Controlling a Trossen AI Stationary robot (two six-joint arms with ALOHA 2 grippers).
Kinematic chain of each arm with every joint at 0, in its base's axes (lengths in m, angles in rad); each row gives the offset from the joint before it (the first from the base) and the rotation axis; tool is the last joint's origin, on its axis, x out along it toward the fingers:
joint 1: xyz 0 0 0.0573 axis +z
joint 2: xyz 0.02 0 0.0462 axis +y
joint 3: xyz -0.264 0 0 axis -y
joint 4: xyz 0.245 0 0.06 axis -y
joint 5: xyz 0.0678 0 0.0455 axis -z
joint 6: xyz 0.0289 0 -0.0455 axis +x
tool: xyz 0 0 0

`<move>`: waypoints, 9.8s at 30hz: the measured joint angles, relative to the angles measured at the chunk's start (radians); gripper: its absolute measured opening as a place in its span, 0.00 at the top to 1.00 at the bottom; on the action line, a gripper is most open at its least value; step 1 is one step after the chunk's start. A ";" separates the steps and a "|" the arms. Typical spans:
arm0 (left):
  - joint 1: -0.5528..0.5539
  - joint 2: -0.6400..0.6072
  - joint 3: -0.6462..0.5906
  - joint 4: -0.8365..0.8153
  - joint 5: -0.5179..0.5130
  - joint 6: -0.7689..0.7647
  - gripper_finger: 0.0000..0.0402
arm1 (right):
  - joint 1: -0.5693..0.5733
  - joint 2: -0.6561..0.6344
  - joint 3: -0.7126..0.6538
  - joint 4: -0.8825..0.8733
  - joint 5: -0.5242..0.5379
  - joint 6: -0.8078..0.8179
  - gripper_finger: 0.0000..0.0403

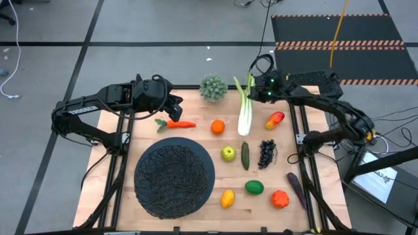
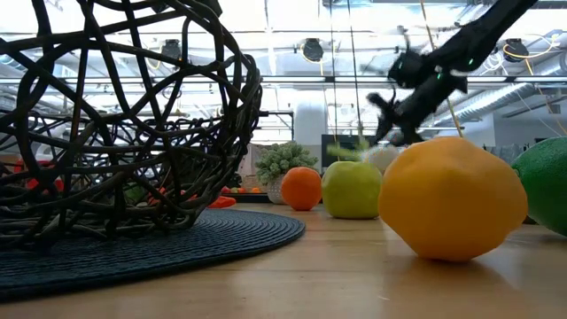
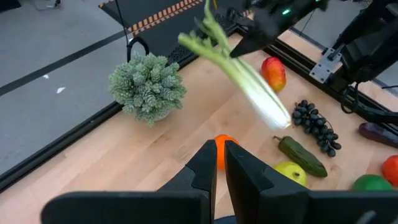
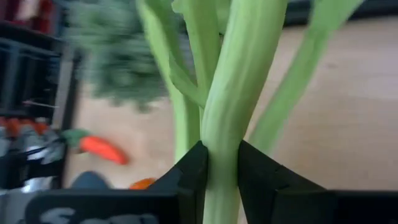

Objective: Build produce basket
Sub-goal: Put the green celery into the black wire basket, then put the orange carrot into the black wire basket

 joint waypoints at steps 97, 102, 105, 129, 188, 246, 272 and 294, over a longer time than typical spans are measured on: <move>-0.424 -0.036 0.001 0.524 -0.232 0.043 0.92 | 0.897 -0.367 0.451 -0.112 0.526 -0.536 0.23; -0.527 -0.029 0.001 0.365 -0.308 -0.061 0.92 | 0.897 -0.403 0.451 -0.216 0.526 -0.559 0.25; -0.576 -0.020 0.000 0.249 -0.356 -0.160 0.92 | 0.897 -0.418 0.451 -0.240 0.526 -0.556 0.25; -0.570 0.199 0.000 -0.367 -0.462 -0.677 0.92 | 0.897 -0.413 0.451 -0.265 0.527 -0.554 0.25; -0.372 -0.071 0.043 -0.360 -0.286 -0.460 0.56 | 0.897 -0.302 0.450 -0.266 0.531 -0.194 0.25; 0.107 -0.107 -0.282 -0.177 0.150 0.525 0.53 | 0.792 -0.370 0.450 -0.537 0.659 -0.640 0.61; 0.349 0.147 -0.779 0.373 0.300 0.925 0.35 | 0.793 -0.286 0.450 -0.366 0.709 -0.420 0.61; 0.363 0.215 -0.717 0.275 0.235 0.995 0.60 | 0.809 -0.253 0.450 -0.297 0.708 -0.404 0.61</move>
